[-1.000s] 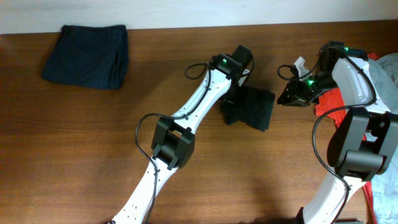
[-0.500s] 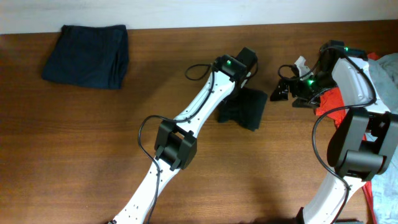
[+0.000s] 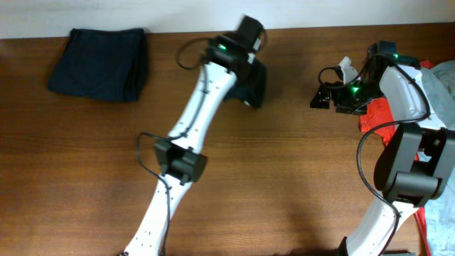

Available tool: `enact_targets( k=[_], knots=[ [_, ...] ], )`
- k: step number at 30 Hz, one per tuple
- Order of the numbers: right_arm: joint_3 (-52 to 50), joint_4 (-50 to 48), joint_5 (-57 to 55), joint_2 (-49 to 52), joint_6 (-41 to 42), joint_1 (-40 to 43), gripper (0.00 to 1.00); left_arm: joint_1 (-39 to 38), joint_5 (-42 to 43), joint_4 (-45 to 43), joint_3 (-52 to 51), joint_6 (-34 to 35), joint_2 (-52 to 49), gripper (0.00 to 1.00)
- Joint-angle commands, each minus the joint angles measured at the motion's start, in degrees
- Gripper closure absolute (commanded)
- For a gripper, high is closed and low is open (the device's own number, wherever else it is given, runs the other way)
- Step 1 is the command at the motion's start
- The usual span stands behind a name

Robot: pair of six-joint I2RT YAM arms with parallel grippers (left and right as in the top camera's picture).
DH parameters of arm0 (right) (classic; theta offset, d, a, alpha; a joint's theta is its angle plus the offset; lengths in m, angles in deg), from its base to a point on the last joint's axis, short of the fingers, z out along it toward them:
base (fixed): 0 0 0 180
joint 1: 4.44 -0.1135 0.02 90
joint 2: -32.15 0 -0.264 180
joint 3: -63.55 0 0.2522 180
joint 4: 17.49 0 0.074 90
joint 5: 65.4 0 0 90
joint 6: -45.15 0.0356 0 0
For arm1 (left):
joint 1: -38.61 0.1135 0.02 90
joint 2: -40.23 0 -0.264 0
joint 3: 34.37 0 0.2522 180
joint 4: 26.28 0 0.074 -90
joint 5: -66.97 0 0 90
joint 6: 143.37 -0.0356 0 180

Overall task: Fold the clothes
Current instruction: 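Carry the black bundle with the left gripper to the navy garment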

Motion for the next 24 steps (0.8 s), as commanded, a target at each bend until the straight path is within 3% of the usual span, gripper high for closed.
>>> enact_targets(
  k=[1,9,15,20,24],
  knots=[
    [0.9,0.0,-0.7,-0.4,-0.4,-0.2,0.01,6.8,-0.9,-2.1,1.1,2.7,7.8,0.99],
    [0.9,0.0,-0.7,-0.4,-0.4,-0.2,0.01,22.8,4.8,-9.7,1.1,10.5,11.0,0.99],
    [0.9,0.0,-0.7,-0.4,-0.4,-0.2,0.01,36.9,11.9,-19.4,0.2,23.4,10.7,0.99],
    [0.9,0.0,-0.7,-0.4,-0.4,-0.2,0.01,41.9,13.2,-24.7,-1.0,29.6,9.8,0.99],
    [0.9,0.0,-0.7,-0.4,-0.4,-0.2,0.01,43.2,17.0,-29.2,-3.0,30.2,7.2,0.99]
  ],
)
